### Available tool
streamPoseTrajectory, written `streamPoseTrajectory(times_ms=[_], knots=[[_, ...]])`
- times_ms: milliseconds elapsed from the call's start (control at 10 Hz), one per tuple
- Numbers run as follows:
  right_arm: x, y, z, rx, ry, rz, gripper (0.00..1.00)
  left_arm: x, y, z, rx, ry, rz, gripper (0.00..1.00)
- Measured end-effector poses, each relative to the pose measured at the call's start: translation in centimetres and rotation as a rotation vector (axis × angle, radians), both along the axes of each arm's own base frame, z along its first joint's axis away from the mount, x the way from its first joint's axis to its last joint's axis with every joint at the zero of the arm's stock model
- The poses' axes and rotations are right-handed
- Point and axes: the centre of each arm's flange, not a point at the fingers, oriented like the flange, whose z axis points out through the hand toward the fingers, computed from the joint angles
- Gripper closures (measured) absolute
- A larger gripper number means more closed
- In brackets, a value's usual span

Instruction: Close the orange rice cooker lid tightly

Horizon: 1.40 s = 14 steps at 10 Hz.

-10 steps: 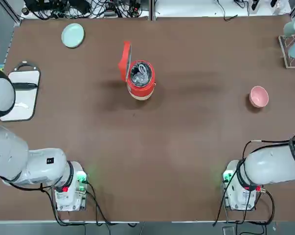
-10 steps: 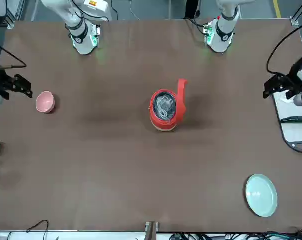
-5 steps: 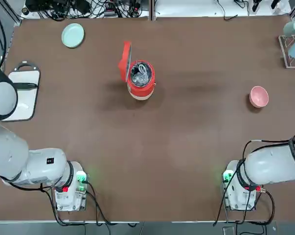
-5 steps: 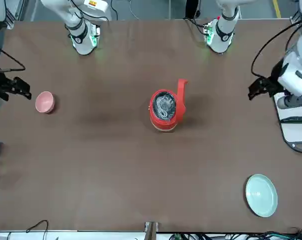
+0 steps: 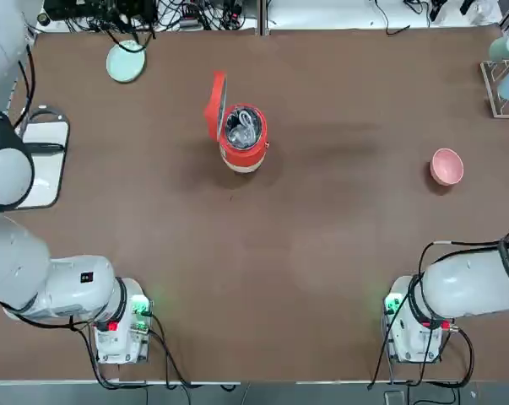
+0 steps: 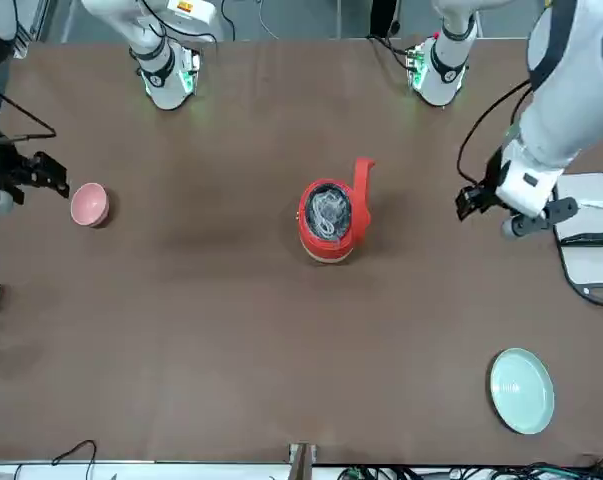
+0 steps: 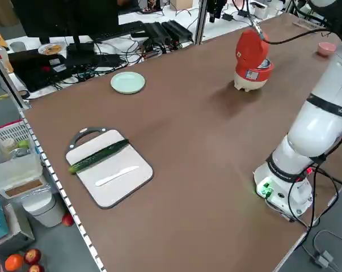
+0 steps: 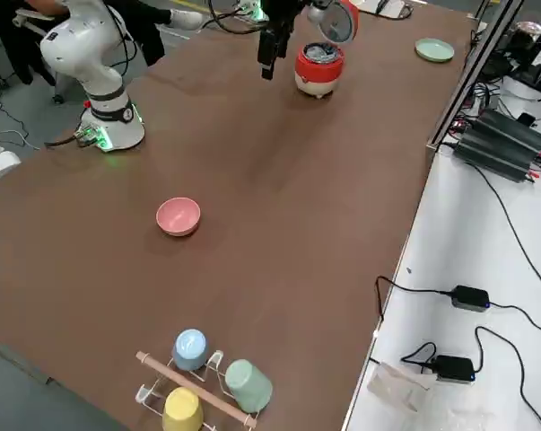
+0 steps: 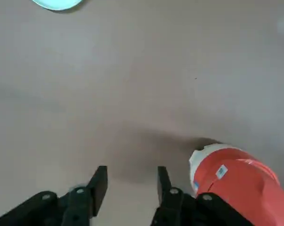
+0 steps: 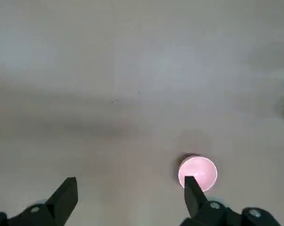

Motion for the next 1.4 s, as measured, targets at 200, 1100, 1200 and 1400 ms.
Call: streamPoseTrajectory(times_ms=[200,1100,1200,1400], knots=[[0.9,1.3,-1.4,0.092,-0.040,0.181,0.00,-1.3,-3.5,-2.2,-0.010,0.051,0.044,0.88],[3.5,4.9,-23.7,0.638,-0.565,1.199,0.00,-6.1,-18.5,-8.7,-0.114,0.105,0.346,0.99],[3.4,5.3,-26.6,0.676,-0.607,1.256,0.00,-6.5,-19.4,-8.9,-0.127,0.096,0.365,0.99],[2.8,8.3,-32.6,0.788,-0.718,1.297,0.00,-6.6,-20.2,-9.2,-0.152,0.081,0.401,0.99]])
